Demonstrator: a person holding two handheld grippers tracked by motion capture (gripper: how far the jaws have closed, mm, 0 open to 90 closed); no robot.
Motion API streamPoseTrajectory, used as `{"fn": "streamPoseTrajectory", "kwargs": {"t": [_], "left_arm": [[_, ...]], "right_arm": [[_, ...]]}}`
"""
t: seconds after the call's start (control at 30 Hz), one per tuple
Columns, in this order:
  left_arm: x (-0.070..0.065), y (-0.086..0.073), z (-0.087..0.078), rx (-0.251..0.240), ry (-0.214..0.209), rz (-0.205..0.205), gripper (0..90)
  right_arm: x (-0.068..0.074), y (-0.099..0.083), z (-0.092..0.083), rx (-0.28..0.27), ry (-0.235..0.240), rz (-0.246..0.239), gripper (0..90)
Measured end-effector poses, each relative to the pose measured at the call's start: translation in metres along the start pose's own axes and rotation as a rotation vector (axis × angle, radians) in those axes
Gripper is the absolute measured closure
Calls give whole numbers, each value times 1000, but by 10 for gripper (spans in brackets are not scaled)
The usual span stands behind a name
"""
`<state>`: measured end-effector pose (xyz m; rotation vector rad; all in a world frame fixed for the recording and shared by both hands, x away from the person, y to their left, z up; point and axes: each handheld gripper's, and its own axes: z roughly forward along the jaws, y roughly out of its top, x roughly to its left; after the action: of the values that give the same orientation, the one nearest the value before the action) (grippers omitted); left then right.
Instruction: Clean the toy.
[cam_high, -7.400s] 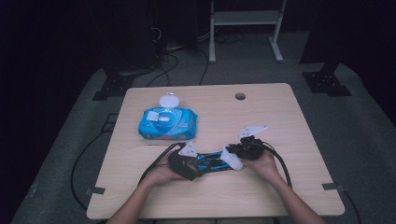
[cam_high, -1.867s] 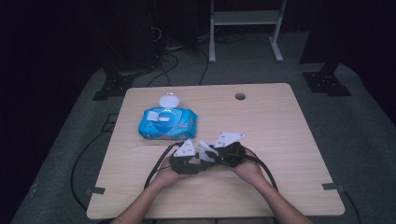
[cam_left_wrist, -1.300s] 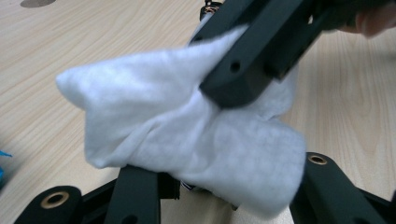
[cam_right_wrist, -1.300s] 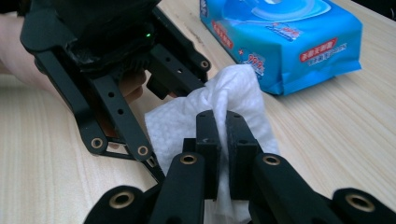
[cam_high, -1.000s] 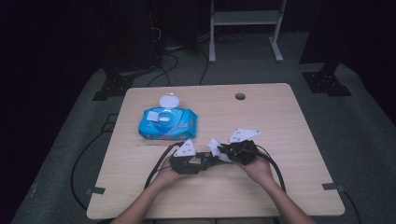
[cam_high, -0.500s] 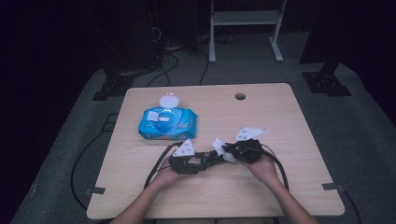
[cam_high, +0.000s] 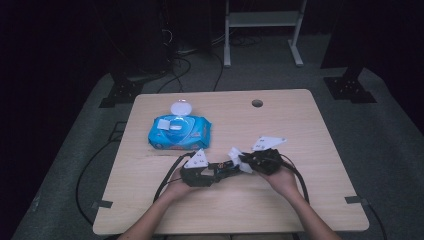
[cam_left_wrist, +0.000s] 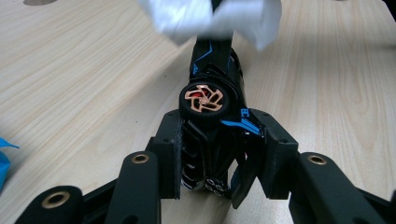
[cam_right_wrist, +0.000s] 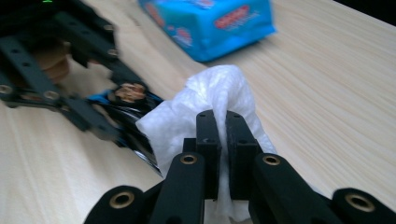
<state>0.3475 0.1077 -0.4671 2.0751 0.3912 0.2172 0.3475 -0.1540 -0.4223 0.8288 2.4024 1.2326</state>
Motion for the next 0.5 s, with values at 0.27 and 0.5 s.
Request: {"fn": "streamPoseTrajectory", "kwargs": {"t": [0.27, 0.5], "left_arm": [[0, 0, 0, 0, -2, -1, 579], [0, 0, 0, 2, 0, 4, 579]], "right_arm": [[-27, -14, -18, -6, -60, 104, 854], [-12, -6, -12, 5, -37, 26, 853]]}}
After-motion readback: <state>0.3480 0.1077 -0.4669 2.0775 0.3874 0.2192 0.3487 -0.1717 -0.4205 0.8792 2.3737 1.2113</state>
